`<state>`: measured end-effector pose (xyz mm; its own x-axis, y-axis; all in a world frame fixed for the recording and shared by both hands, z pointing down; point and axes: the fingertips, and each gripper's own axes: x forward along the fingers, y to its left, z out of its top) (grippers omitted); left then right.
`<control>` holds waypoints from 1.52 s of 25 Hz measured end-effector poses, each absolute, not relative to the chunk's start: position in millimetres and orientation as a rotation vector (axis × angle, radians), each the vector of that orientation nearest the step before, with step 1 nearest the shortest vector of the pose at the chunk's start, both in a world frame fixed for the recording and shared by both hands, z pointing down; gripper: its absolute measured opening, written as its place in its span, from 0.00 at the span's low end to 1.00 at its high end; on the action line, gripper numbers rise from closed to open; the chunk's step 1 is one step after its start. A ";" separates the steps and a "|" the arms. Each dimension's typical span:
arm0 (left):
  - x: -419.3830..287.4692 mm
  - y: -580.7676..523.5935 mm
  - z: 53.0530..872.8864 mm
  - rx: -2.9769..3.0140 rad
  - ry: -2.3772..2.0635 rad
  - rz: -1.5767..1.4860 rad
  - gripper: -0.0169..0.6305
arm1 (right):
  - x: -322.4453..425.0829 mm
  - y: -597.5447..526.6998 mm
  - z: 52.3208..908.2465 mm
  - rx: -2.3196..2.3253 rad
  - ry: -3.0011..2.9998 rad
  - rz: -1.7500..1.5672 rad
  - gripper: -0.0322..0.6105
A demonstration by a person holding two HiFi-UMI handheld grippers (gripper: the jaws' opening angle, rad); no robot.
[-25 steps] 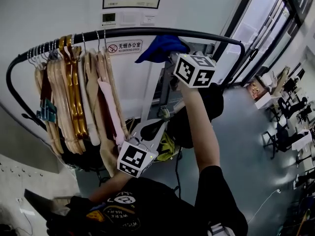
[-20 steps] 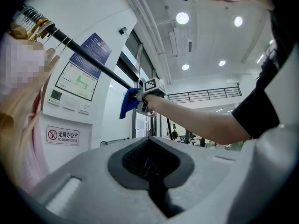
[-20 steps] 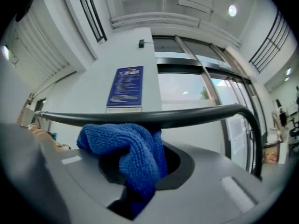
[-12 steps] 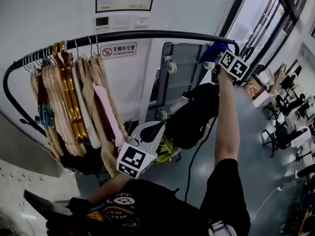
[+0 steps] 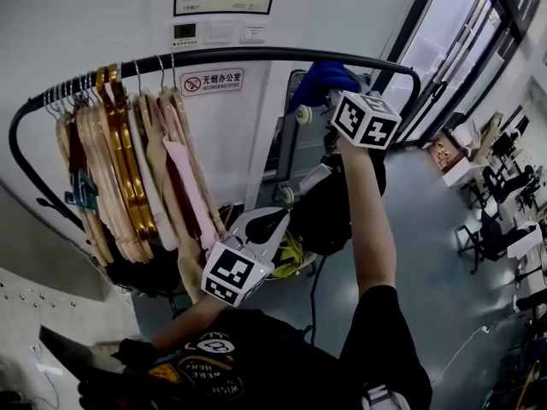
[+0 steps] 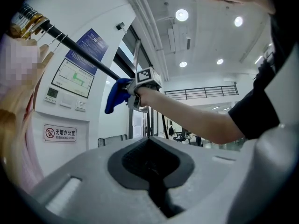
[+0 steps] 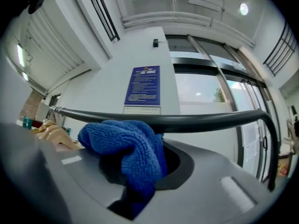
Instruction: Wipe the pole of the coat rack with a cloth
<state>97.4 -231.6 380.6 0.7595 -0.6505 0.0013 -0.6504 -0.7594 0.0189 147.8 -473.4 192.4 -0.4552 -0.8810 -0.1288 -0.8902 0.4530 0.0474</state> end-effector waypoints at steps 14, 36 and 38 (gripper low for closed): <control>87.3 -221.0 385.8 2.929 -1.100 0.058 0.02 | -1.7 -391.9 203.4 -1.093 2.701 -0.022 0.17; 109.2 -200.7 429.1 2.946 -1.036 0.017 0.02 | 203.1 -193.3 435.5 -1.919 2.460 -0.042 0.16; 112.4 -197.1 430.6 2.950 -1.027 0.040 0.02 | 204.2 -188.3 437.5 -1.904 2.446 -0.080 0.16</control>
